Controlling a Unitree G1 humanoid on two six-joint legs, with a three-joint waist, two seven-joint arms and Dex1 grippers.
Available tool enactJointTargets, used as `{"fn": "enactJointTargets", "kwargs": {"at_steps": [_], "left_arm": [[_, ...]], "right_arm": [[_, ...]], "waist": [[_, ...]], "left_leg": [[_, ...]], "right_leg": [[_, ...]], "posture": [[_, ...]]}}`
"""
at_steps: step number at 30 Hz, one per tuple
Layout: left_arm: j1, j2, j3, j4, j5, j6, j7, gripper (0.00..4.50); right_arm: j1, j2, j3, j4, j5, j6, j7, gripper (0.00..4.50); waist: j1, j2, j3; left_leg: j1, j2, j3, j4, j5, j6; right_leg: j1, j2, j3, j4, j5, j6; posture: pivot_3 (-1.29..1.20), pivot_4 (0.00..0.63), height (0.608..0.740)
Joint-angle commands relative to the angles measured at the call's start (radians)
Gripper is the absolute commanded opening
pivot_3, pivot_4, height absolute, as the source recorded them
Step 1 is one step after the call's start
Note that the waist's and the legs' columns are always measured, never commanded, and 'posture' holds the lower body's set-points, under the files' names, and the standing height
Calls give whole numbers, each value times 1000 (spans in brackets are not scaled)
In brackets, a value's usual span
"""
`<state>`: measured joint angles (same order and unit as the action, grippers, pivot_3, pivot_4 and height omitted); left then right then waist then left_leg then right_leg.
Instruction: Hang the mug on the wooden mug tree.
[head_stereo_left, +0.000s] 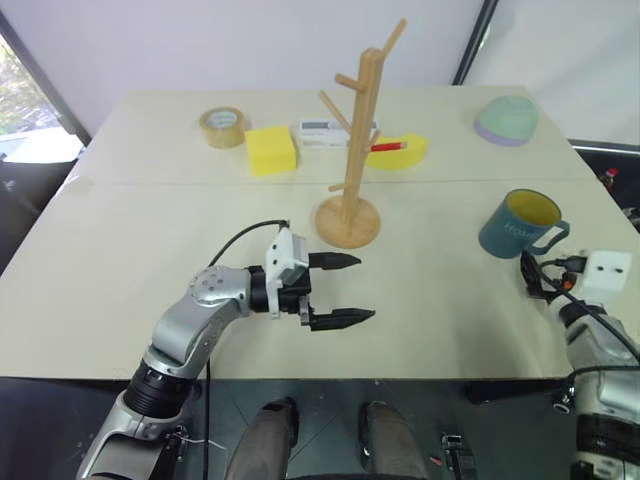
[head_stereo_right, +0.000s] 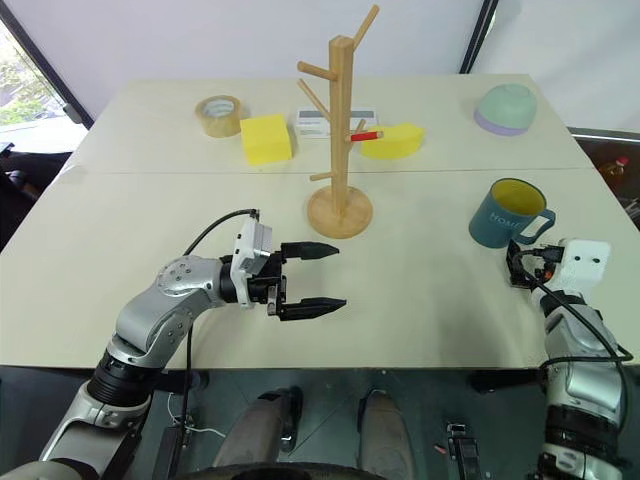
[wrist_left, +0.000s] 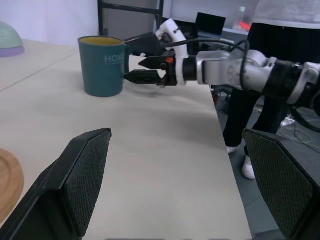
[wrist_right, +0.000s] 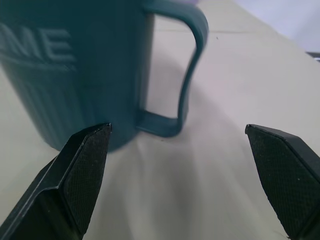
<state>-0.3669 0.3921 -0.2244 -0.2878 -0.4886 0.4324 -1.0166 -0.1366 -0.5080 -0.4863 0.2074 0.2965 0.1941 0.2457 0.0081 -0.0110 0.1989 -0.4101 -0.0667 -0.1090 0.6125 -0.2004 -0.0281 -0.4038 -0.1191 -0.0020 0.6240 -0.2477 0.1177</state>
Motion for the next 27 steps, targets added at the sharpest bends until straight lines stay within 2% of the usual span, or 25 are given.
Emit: {"fn": "enactJointTargets", "kwargs": {"at_steps": [1,13,16,23,27], "left_arm": [[-1,7,3,-44,-12,-2,3,4500],[18,21,16,-63,-8,-13,33,4500],[21,24,16,-70,-8,-13,36,4500],[26,38,29,-71,-9,-14,46,4500],[30,52,47,-56,-3,-24,53,4500]], "right_arm": [[-56,-39,-13,73,-13,-47,5,4448],[-212,-94,16,335,-51,-170,41,4448],[-251,-100,25,394,-50,-201,69,3640],[-261,-102,34,410,-42,-232,108,104],[-212,-113,78,295,-66,-229,149,38]], "waist": [[0,0,0],[-7,0,0],[-15,0,0],[-20,0,0],[-20,0,0]], "left_leg": [[0,0,0,0,0,0],[0,0,3,0,0,0],[0,-2,3,1,0,0],[0,-3,2,1,0,0],[0,-3,2,1,0,0]], "right_leg": [[0,0,0,0,0,0],[0,1,0,1,0,0],[0,1,0,1,0,0],[0,1,0,2,0,0],[0,0,0,2,0,0]], "posture": [[0,150,740],[0,150,740],[0,150,740],[0,150,740],[0,150,740]]}}
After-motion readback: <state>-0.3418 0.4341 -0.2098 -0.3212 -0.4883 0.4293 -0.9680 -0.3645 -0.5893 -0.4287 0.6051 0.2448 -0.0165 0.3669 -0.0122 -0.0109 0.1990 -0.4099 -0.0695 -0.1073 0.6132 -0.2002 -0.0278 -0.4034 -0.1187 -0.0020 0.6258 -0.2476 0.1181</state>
